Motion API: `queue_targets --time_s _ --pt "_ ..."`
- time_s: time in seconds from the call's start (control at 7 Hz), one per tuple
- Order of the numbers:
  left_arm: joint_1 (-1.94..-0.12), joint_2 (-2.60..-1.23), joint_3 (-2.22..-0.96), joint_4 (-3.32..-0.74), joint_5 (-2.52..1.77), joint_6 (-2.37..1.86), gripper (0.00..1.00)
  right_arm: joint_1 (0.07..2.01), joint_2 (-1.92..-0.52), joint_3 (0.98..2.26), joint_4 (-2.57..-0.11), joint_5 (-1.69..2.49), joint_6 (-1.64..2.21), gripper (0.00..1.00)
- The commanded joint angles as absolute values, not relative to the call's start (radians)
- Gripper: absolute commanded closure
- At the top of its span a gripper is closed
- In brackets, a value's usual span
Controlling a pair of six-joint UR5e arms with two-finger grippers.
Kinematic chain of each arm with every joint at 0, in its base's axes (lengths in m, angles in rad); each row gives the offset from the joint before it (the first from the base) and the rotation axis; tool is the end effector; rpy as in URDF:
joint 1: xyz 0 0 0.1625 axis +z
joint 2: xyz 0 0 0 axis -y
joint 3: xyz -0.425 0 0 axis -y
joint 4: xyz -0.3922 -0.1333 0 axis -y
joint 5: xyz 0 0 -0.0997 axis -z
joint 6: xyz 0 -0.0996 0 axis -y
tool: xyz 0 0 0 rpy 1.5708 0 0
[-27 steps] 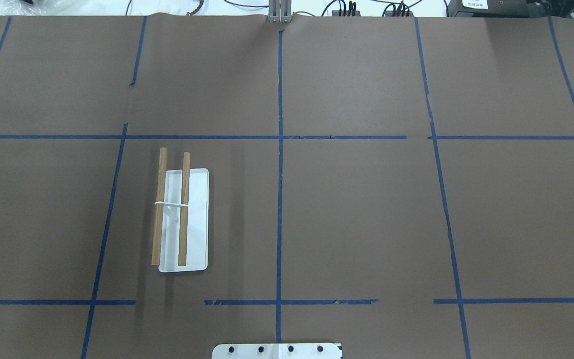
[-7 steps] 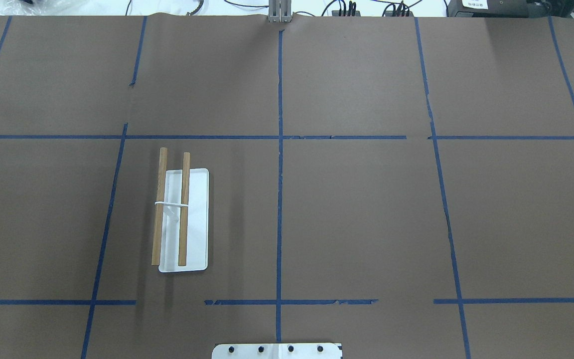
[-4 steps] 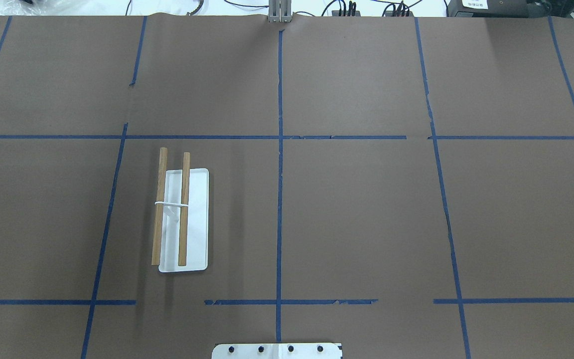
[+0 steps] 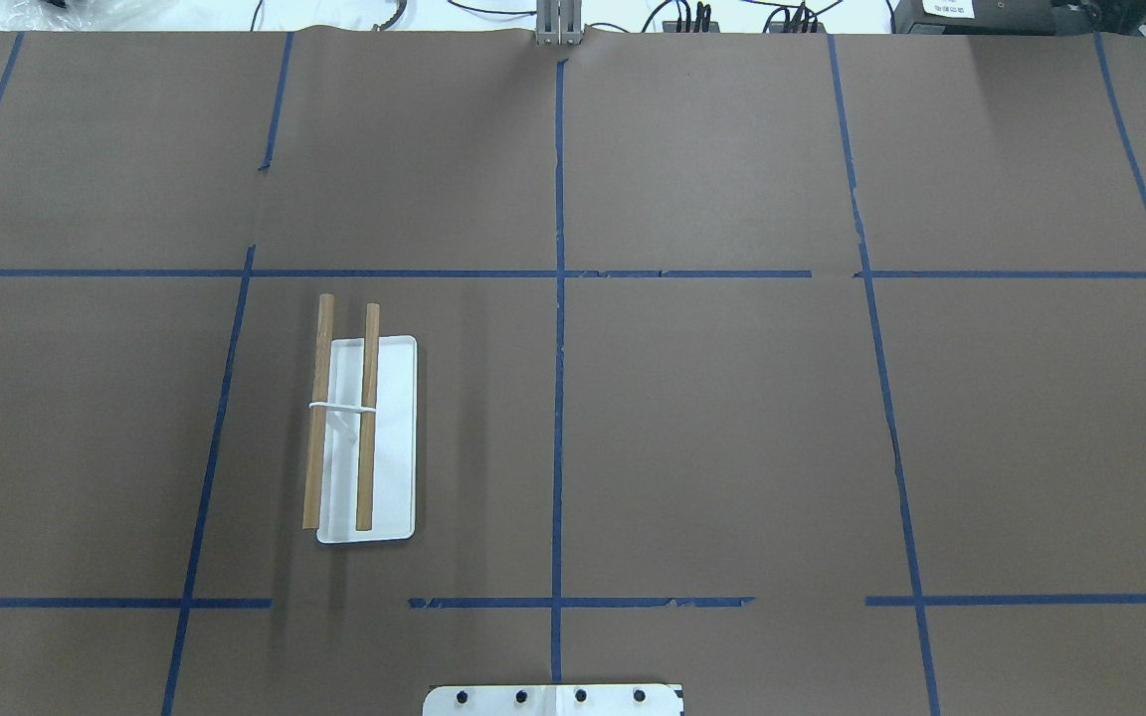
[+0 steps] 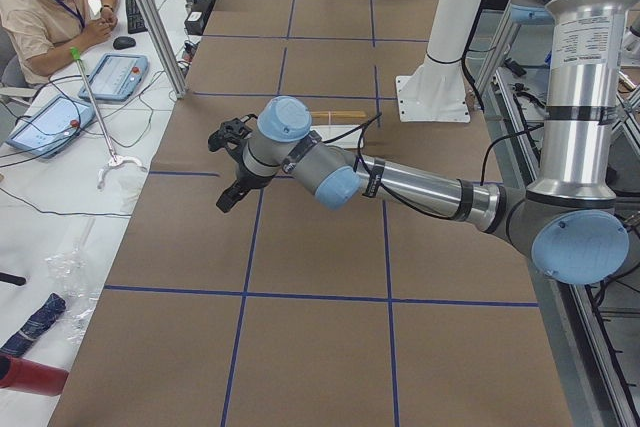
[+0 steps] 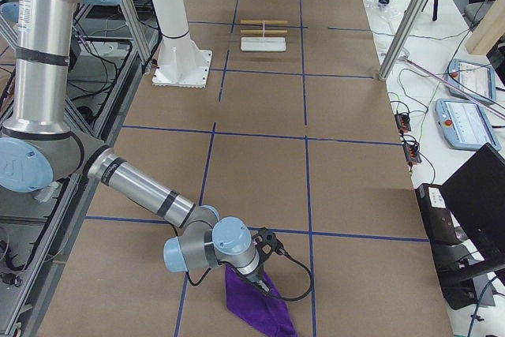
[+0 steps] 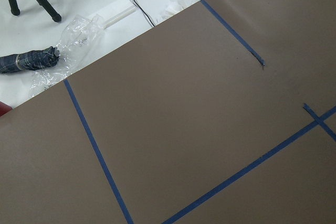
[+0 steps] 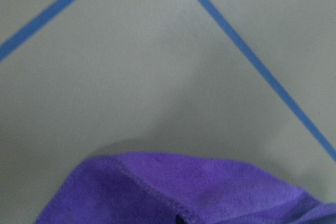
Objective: Hang towel on rack
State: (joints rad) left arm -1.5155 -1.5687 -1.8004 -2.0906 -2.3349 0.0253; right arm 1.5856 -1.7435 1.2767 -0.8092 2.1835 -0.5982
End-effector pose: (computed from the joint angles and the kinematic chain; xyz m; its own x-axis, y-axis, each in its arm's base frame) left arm -0.0365 -0.5060 0.4840 0.6937 0.5278 -0.4902 -0.0581 0.7193 0.6923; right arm 0.0819 -0.3951 0.8067 0.6860 -0.6669 0.2911 0.4504 0.7033 0.5500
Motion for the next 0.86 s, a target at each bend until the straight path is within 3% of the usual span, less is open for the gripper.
queue_targets --time_s 0.0,0.29,0.71 --pt "-1.514 -1.569 -1.773 -2.219 -2.409 0.015 0.00 1.606 -1.738 1.553 -1.012 2.238 -0.583 1.00" --pt "-1.503 -1.569 -1.772 -2.223 -2.415 0.005 0.00 1.600 -1.712 1.806 -1.289 2.243 -0.534 1.00" --pt "-1.395 -1.623 -1.795 -2.210 -2.392 -0.190 0.00 1.415 -1.659 1.981 -1.289 2.318 -0.032 1.00"
